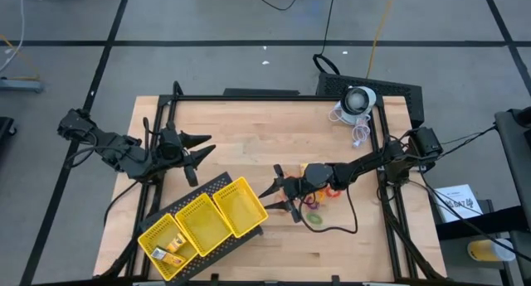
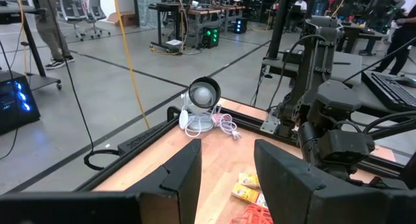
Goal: Pick & Place Office Desk Supplies
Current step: Put the crayon box into the left yellow bin on the shelf, then adjust the yellow bins on the shelf
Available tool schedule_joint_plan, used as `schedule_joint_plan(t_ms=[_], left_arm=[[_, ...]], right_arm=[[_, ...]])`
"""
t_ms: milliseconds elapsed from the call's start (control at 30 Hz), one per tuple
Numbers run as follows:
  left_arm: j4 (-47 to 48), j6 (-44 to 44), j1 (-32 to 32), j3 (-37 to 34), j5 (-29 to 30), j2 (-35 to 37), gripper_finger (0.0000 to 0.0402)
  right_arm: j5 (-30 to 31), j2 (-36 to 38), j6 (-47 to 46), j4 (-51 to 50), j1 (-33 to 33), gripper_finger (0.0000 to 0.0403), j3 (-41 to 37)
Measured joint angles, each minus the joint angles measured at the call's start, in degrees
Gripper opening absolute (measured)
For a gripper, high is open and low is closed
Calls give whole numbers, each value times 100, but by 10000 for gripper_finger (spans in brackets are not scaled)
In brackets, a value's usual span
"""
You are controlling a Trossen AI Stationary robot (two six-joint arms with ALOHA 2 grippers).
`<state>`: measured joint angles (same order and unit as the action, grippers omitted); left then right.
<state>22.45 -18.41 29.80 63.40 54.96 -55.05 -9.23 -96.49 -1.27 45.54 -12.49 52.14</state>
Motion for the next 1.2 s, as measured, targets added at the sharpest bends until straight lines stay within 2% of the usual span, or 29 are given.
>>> schedule_joint_plan(t_ms=[433, 667, 833, 1000, 1100, 1200], left_arm=[[-2, -9, -165, 2, -78, 0, 150], [-2, -65, -241, 2, -347, -2, 150], [-2, -74, -240, 2, -362, -2, 150], [1, -77, -241, 2, -468, -2, 150], [1, -78, -273, 2, -688, -3, 150], [0, -2, -399, 2, -707, -79, 150]], right_arm=[[-2, -24, 23, 25, 0, 150, 0], [-2, -476, 34, 288, 26, 150, 234], [15, -345, 167, -354, 114, 150, 284], [61, 126, 215, -1380, 246, 151, 284], [414, 579, 225, -2385, 334, 150, 280], [1134, 994, 219, -3534, 420, 151, 286]])
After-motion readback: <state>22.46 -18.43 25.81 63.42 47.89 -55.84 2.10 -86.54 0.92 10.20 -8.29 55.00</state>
